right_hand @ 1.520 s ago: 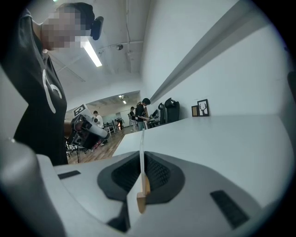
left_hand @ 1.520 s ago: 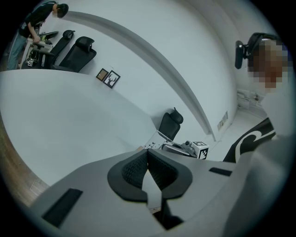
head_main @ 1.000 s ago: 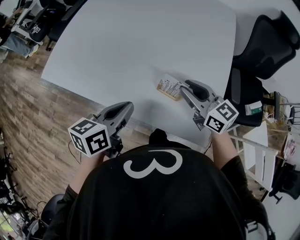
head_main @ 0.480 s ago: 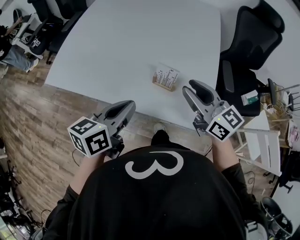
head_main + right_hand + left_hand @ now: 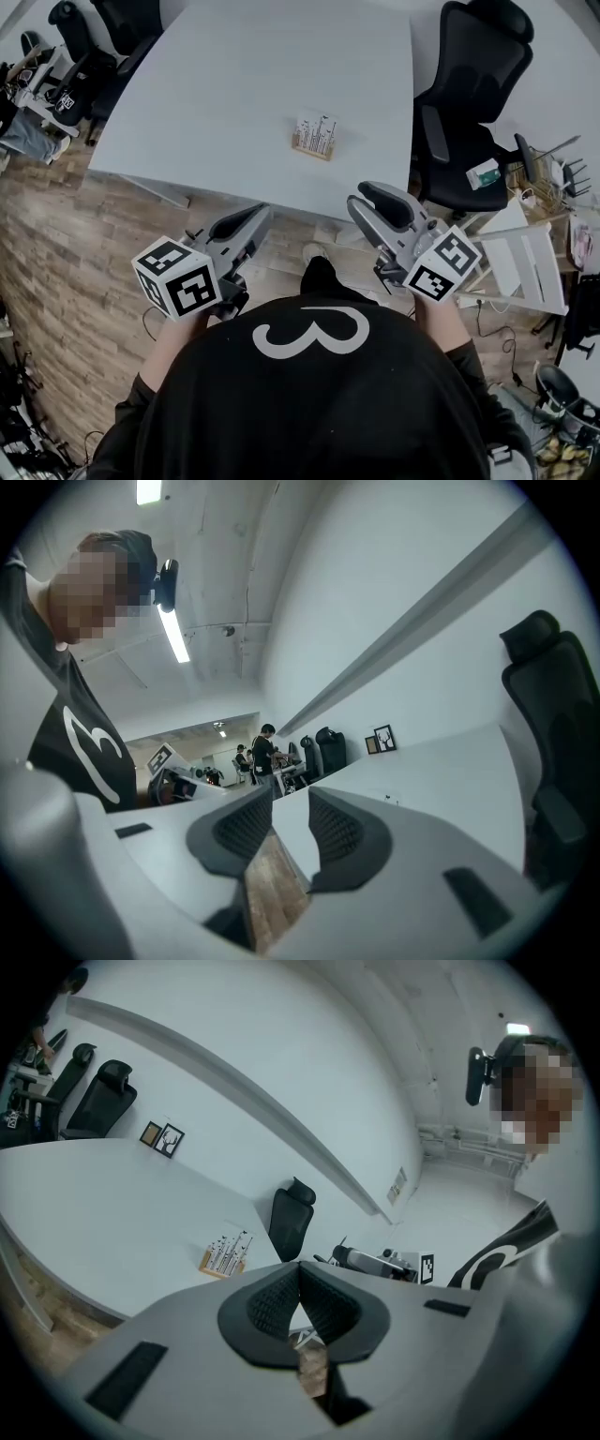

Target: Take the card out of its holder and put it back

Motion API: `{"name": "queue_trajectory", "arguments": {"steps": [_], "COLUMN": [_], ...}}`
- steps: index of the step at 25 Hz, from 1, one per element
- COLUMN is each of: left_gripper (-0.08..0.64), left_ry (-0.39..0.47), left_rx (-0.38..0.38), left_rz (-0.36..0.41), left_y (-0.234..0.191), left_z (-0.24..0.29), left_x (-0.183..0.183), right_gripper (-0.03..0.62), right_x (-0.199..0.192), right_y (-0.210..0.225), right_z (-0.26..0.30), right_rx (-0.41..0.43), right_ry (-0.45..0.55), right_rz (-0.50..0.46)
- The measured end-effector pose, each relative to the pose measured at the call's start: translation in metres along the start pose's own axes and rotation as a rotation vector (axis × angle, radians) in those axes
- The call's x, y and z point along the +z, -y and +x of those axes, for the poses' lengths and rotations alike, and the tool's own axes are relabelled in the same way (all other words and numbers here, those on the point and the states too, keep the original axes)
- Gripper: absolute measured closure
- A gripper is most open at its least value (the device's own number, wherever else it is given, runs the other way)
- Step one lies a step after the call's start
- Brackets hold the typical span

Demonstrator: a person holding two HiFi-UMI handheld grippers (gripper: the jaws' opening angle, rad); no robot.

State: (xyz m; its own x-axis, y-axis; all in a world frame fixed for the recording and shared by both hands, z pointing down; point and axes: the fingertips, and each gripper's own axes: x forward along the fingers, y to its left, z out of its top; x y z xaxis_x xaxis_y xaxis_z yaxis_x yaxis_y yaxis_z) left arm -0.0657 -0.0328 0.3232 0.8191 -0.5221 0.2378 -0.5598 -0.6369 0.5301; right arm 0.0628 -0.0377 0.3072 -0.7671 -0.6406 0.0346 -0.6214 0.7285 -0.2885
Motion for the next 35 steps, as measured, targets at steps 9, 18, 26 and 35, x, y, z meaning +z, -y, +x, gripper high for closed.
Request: {"name": "queue_trajectory", "arguments": {"steps": [9, 18, 26, 35], "left_gripper": [0.547, 0.546, 0.546, 0.546], "left_ry": [0.003, -0.009, -0.009, -0.001], "left_rx": [-0.050, -0.077, -0.093, -0.099], "left_rz": [0.025, 0.048, 0.072, 0.070], "left_y": [0.030, 0.049, 0.060, 0.057], "left_z": [-0.011, -0.024, -0.029, -0.029], "left_x": [-0.015, -0.027, -0.029, -0.027], "right_gripper": [0.581, 0.583, 0.583, 0.583], "right_x": [-0.022, -0.034, -0.035, -0.035], "right_y": [-0.039, -0.059, -0.072, -0.074], "right_z": [-0.028, -0.036, -0.039, -0.036], "right_rx": [-0.001, 0.002, 0.003, 0.001], "right_ry": [-0.023, -0.048, -0.068, -0.081], "right_rz": [0.096, 0.168, 0.130, 0.116]}}
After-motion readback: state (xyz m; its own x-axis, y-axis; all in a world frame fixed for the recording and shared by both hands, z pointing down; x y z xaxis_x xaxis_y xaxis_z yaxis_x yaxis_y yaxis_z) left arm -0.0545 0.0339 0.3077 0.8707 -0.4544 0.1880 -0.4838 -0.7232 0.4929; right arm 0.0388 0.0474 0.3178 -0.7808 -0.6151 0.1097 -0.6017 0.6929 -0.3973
